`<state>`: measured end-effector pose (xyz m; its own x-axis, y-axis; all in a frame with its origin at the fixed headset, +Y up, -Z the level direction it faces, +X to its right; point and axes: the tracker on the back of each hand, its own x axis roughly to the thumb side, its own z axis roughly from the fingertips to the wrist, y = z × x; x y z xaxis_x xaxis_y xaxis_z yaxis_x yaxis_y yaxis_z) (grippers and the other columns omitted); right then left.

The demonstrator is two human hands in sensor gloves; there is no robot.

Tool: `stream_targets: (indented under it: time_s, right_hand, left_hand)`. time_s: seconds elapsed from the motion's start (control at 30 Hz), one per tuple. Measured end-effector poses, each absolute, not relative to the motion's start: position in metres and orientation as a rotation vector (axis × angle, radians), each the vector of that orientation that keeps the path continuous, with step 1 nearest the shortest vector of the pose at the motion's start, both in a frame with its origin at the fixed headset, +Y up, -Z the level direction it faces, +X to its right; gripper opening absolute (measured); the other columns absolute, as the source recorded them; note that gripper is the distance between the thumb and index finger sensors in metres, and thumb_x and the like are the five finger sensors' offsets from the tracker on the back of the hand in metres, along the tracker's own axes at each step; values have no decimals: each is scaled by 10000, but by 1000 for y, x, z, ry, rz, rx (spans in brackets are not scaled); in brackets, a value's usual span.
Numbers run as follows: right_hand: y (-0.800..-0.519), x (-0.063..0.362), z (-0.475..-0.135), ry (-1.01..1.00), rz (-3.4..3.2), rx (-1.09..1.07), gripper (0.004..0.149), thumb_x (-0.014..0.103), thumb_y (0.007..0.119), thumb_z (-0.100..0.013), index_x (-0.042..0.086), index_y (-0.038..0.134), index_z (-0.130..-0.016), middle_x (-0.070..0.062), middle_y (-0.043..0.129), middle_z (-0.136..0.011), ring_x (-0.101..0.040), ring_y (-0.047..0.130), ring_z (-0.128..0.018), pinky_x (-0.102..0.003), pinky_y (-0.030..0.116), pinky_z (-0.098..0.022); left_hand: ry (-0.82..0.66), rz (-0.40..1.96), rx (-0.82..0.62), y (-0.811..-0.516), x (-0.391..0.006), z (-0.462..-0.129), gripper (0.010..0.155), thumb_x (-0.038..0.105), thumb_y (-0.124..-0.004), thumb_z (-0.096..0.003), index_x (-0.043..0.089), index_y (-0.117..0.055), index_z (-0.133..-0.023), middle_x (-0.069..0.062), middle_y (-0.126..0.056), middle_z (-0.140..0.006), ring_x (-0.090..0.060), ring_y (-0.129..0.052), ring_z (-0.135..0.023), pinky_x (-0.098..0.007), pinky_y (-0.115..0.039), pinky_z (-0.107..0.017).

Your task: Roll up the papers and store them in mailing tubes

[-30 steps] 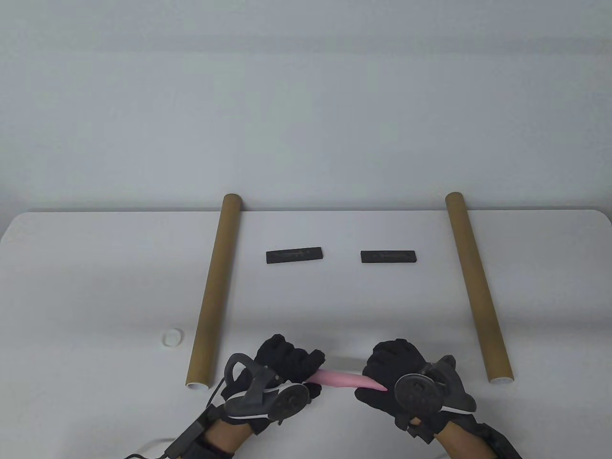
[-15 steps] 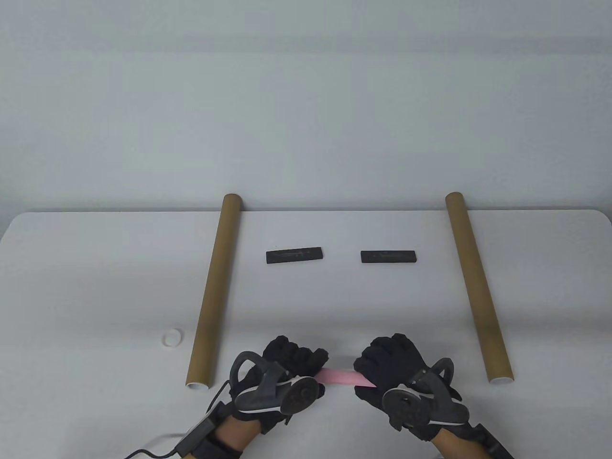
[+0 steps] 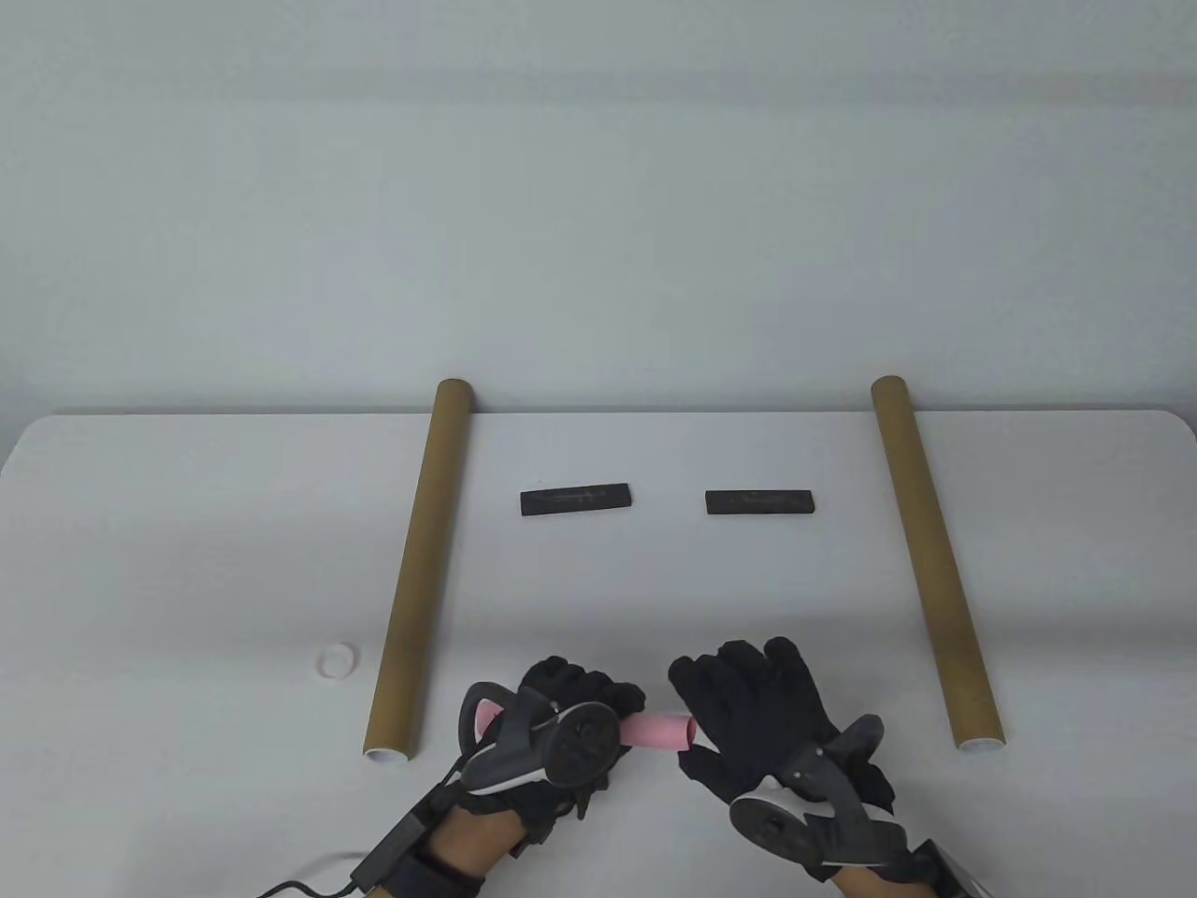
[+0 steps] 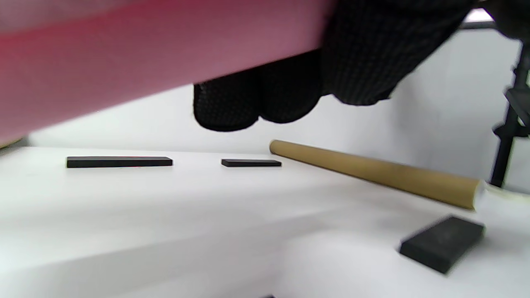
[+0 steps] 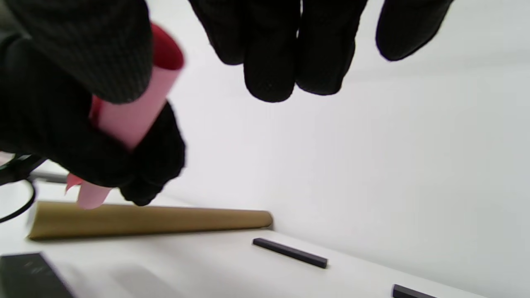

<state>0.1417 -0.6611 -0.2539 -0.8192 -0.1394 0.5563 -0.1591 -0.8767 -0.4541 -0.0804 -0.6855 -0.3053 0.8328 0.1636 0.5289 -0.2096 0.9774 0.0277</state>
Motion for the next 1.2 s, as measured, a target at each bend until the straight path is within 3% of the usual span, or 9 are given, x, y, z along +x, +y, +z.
stream_targets:
  time_s: [0.23,0.33,0.67,0.9,1.2]
  right_hand:
    - [-659,170,-264,-745,2852,814,805,560,805,-472,93,613,-1099,-154,806,-998,-489,803,-930,-738,613,-660]
    - [-662,171,-266,-699,2844,823,798,561,801,-472,94,626,-1095,-155,813,-993,-491,807,-926,-737,616,-658]
    - [-663,170,-267,-635,2839,839,777,561,794,-475,99,652,-1083,-155,832,-979,-487,819,-917,-729,629,-655]
    - [-664,169,-268,-604,2846,851,768,561,792,-475,99,668,-1076,-152,837,-975,-484,819,-919,-730,630,-654]
    - [-664,169,-268,-592,2843,856,745,558,793,-475,103,701,-1057,-152,842,-972,-484,820,-922,-716,641,-657]
  left_hand:
    - [-534,941,-184,-693,-119,-339,403,423,-891,-395,414,-841,-795,54,-927,-835,-224,-945,-848,-535,-599,-733]
    - [-512,1077,-240,-703,-124,-347,387,403,-897,-395,431,-850,-778,36,-893,-878,-262,-882,-908,-557,-533,-739]
    - [-419,1325,-392,-746,-130,-362,370,333,-913,-388,417,-878,-747,-1,-846,-922,-317,-769,-998,-587,-406,-734]
    - [-359,1243,-402,-755,-133,-364,435,337,-937,-383,355,-827,-804,4,-872,-876,-308,-819,-959,-590,-443,-730]
    - [-352,1177,-358,-747,-127,-360,392,323,-911,-407,339,-832,-790,-5,-902,-818,-310,-871,-895,-593,-487,-730]
